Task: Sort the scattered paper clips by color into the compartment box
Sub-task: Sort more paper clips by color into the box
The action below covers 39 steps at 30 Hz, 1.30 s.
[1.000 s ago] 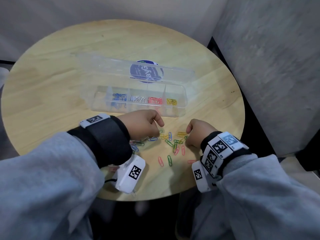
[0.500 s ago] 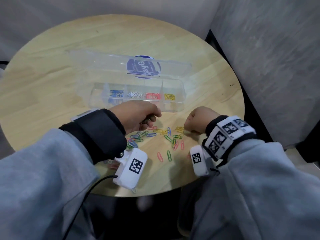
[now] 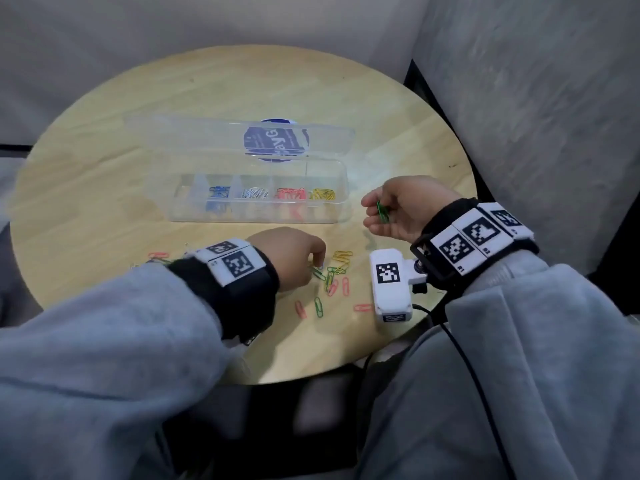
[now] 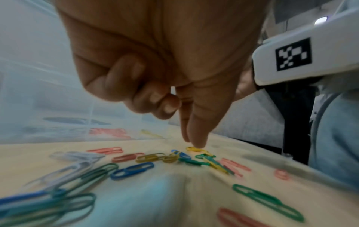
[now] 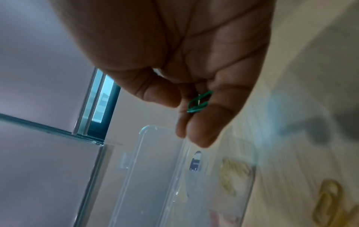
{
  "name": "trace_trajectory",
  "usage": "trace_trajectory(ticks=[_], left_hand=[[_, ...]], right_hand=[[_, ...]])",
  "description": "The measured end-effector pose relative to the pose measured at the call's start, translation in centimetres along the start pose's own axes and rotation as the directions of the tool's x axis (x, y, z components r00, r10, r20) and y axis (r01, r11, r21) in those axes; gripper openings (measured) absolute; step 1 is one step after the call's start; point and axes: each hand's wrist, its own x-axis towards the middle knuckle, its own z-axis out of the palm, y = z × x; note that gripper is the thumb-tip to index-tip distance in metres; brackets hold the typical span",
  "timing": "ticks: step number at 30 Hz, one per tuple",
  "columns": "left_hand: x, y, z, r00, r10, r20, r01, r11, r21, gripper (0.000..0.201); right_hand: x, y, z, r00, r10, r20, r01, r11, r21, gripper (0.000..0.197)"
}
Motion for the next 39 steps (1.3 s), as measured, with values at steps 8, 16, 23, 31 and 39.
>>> trace_trajectory(ticks=[8,16,23,31,39], left_hand=[[1.4,1.8,0.9,0.996,-0.064,0.066,0.055,0.99,0.129,0.011],[-0.7,-0.7,0.7,0.97,-0.22,0.105,0.235,0.959,-0.157,0.013],[-3.7,-2.3,-1.2,0.94,-0.317,0.129,0.198,0.194,-0.961,0.036],[-3.6,-1.1,-0.3,0.943,-0.32,0.088,0.281,0.629,-0.725,0.015],[-5.1,-1.6,-2.1,0.97,-0.243,0.008,0.243,0.968,-0.055,0.014]], right_hand=[[-1.0,0.8,0.5,0.999,-0.044,0.021,0.043,0.586,-0.809,0.021],[-0.9,1.1,1.3,0.994,-0.053,0.091,0.105,0.551,-0.828,0.031],[-0.8,1.3,2.7,0.978,-0.049,0.204,0.205,0.428,-0.881,0.017],[-0.2,2.6,3.6,0.981,-0.052,0.189,0.196,0.317,-0.928,0.031],[-0.4,2.6,2.8,0.977,-0.086,0.195,0.213,0.397,-0.893,0.015]])
